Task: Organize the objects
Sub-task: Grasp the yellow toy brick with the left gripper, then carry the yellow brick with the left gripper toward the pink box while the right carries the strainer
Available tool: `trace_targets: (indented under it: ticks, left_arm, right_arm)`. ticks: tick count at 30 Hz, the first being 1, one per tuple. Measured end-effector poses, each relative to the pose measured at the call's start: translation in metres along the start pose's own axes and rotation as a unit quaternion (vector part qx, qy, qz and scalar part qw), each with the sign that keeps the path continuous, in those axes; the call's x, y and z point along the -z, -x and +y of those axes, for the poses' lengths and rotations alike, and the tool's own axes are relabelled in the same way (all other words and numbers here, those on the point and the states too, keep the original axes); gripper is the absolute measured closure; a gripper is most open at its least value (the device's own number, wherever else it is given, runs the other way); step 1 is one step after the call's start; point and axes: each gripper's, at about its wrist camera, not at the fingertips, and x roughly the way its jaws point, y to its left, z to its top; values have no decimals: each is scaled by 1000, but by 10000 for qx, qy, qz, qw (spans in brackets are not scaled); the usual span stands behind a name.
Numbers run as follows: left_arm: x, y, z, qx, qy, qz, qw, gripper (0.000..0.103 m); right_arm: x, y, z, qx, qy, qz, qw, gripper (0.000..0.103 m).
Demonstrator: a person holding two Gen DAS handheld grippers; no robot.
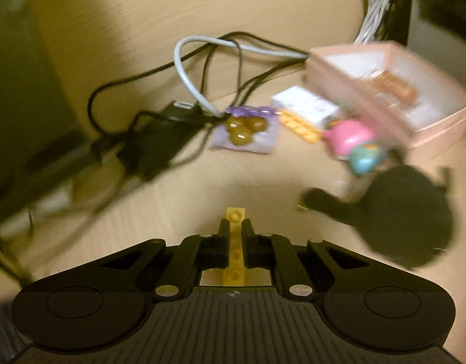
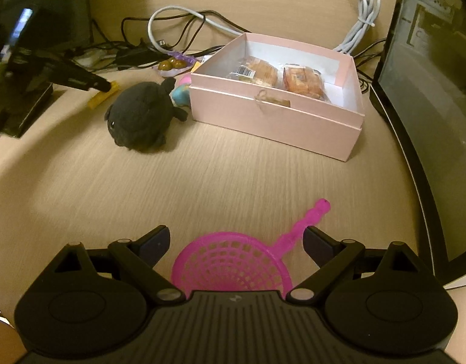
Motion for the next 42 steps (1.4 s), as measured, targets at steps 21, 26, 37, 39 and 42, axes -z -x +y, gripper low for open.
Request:
trace_targets:
  ticks: [21, 26, 37, 39, 42]
  left_arm:
    - [79, 71, -63, 750, 1417, 270, 9867, 89]
    - [79, 76, -66, 797, 1445, 305, 9858, 89]
    - [87, 75, -79, 581, 1233, -12, 9907, 86]
    - [91, 77, -83, 553, 1159, -99, 9917, 86]
    - [97, 80, -88, 235, 1093, -213, 9935, 83]
  right_arm:
    - [21, 12, 22, -127, 393, -55, 9991, 1]
    - [23, 12, 17, -83, 253, -57, 9996, 0]
    - [24, 12, 20, -73, 233, -88, 9997, 0]
    - [24, 13, 21, -60, 230, -111, 9997, 0]
    - [26, 14, 19, -44, 202, -100, 9997, 0]
